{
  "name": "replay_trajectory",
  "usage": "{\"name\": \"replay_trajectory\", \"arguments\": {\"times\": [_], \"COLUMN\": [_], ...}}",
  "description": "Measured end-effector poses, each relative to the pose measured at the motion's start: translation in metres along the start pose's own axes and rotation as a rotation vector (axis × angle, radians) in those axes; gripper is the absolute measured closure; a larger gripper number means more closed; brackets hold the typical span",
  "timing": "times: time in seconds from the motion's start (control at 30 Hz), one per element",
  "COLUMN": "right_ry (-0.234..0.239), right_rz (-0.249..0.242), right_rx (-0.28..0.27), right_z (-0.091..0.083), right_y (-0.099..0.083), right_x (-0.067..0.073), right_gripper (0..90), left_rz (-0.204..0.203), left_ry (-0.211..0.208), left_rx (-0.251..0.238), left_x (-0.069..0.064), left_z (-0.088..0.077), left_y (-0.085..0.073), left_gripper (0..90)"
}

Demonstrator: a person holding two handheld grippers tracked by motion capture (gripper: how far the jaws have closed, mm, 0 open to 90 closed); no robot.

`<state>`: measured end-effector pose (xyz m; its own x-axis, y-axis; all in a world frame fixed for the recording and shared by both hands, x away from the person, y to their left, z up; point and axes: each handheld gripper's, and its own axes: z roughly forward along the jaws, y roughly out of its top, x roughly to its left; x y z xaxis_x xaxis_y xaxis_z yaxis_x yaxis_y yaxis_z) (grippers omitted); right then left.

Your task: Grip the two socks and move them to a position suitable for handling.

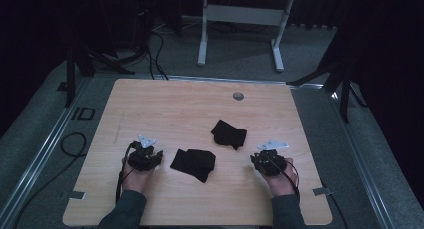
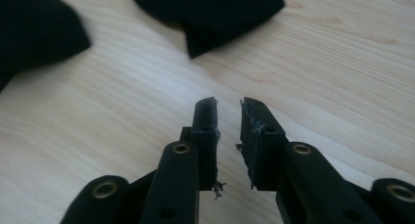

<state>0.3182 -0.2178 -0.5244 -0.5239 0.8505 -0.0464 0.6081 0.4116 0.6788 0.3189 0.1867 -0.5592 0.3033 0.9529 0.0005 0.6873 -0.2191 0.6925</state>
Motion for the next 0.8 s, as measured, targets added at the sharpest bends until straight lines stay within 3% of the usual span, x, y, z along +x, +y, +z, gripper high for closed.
{"name": "replay_trajectory", "arguments": {"times": [0.33, 0.47, 0.63, 0.8], "right_ry": [0.105, 0.136, 0.164, 0.181], "right_rz": [-0.072, -0.097, -0.13, -0.16], "right_rx": [0.002, 0.008, 0.015, 0.001], "right_z": [0.005, 0.01, 0.012, 0.011], "right_y": [0.019, 0.027, 0.038, 0.05], "right_x": [0.029, 0.041, 0.053, 0.064], "right_gripper": [83.5, 88.6, 89.9, 89.9], "left_rz": [0.038, 0.03, -0.01, -0.014], "left_ry": [-0.015, -0.036, -0.035, -0.053], "left_rx": [0.004, 0.003, 0.003, -0.004], "left_x": [-0.009, -0.011, -0.012, -0.015], "left_z": [-0.002, -0.001, -0.001, -0.003], "left_y": [0.0, 0.0, 0.0, 0.0], "left_gripper": [80.8, 88.8, 90.0, 90.0]}}
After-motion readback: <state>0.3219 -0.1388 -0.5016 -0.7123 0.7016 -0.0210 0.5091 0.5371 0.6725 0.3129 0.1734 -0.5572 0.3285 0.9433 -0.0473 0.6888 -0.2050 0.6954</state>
